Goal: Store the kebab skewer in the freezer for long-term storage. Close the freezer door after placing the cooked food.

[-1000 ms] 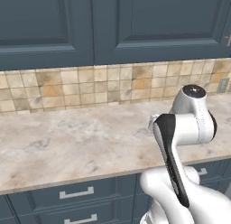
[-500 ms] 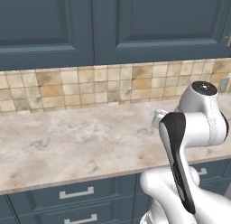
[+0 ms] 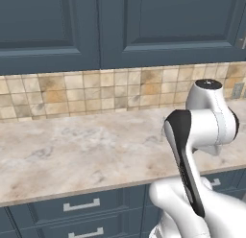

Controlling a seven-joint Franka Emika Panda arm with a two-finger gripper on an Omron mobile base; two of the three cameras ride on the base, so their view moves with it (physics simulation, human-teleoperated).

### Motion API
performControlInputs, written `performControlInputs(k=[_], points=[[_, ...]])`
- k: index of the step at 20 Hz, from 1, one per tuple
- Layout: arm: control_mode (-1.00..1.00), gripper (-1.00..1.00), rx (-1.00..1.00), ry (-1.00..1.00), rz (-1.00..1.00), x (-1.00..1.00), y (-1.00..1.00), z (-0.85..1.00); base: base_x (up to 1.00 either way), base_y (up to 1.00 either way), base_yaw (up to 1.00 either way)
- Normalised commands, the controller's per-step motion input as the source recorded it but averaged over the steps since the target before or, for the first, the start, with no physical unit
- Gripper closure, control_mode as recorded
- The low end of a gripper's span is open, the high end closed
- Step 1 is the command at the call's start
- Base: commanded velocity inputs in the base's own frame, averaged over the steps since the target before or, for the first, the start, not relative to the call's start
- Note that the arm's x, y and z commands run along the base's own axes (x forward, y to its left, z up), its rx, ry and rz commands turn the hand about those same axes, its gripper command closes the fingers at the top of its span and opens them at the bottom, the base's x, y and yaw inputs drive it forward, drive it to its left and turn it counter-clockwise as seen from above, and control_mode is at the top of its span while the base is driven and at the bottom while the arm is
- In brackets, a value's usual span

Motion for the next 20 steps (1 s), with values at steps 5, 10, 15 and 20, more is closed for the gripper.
performControlInputs(k=[5,10,15,20], points=[[-1.00,1.00,0.00,0.03,0.00,-0.20,0.00,-0.04,0.00,0.00,0.00],[-1.00,1.00,0.00,0.01,0.02,-0.16,0.00,-0.01,0.00,0.00,0.00],[-1.00,1.00,0.00,0.04,0.00,0.00,0.00,-0.01,0.00,0.00,0.00],[-1.00,1.00,0.00,0.00,0.00,0.00,0.00,0.00,0.00,0.00,0.00]])
